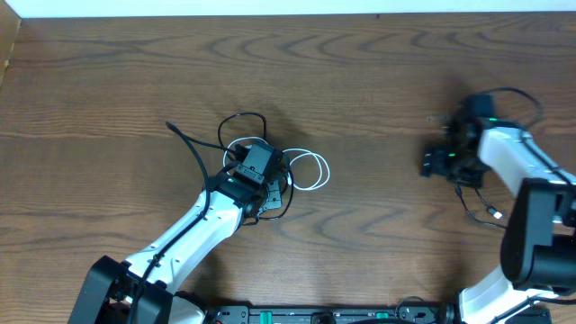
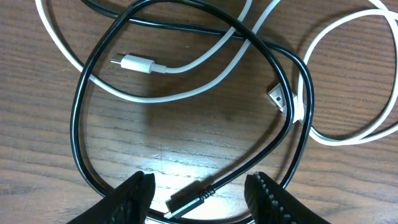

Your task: Untangle cables

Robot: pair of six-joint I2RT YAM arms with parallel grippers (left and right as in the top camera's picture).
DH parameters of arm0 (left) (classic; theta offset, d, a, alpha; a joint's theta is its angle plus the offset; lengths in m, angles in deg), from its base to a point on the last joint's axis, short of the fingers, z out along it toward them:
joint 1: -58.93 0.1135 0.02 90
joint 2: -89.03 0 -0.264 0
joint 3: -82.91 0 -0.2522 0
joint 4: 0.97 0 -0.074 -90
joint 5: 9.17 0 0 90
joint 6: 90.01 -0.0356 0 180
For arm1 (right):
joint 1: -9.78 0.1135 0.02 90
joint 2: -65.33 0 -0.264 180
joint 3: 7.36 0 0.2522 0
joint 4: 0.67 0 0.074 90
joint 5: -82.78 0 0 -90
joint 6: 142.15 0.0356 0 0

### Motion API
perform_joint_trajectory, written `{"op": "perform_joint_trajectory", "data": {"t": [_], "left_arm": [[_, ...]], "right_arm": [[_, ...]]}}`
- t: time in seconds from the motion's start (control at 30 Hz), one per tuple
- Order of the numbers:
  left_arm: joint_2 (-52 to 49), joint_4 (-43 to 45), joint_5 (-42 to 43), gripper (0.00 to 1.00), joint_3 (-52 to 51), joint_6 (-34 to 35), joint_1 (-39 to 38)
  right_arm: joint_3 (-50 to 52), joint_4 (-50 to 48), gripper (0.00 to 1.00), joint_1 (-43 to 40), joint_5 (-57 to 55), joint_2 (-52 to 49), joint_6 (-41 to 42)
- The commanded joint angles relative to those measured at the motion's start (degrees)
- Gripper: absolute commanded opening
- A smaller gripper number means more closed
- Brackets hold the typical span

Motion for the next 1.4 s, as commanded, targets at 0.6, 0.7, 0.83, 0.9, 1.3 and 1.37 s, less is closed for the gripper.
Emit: {"op": "perform_joint_trajectory", "data": {"t": [0.6,0.7,0.83,0.9,1.3,1.37], "left_arm": [[-0.11,-0.52,1.81,0.52,-0.55,-0.39,0.24],[-0.11,-0.48,1.73,0.52,-0.55,-0.39,0.24],[-0.11,1.07,0.90,0.56,-0.55,-0.42,0.24],[-0.11,2.78,0.92,0.58,-0.55,-0.42,0.24],[-3.43,11.08,0.96,0.63,-0.55,-0.35,0.24],[-4.83,12.57,0.96,0.63,-0.55,-0.33,0.24]], "right_arm": [[0.35,-8.15,0.78,-22.67,19.43,-0.50,0.61],[0.35,-8.04,0.79,-19.98,27.08,-0.50,-2.05],[0.35,-7.04,0.80,-13.42,31.65,-0.50,-6.03],[0.35,-6.58,0.80,-9.25,31.52,-0.50,-8.20],[0.35,-5.11,0.83,12.76,7.43,-0.50,-5.27],[0.35,-4.87,0.84,14.21,7.17,-0.50,-5.27]]}}
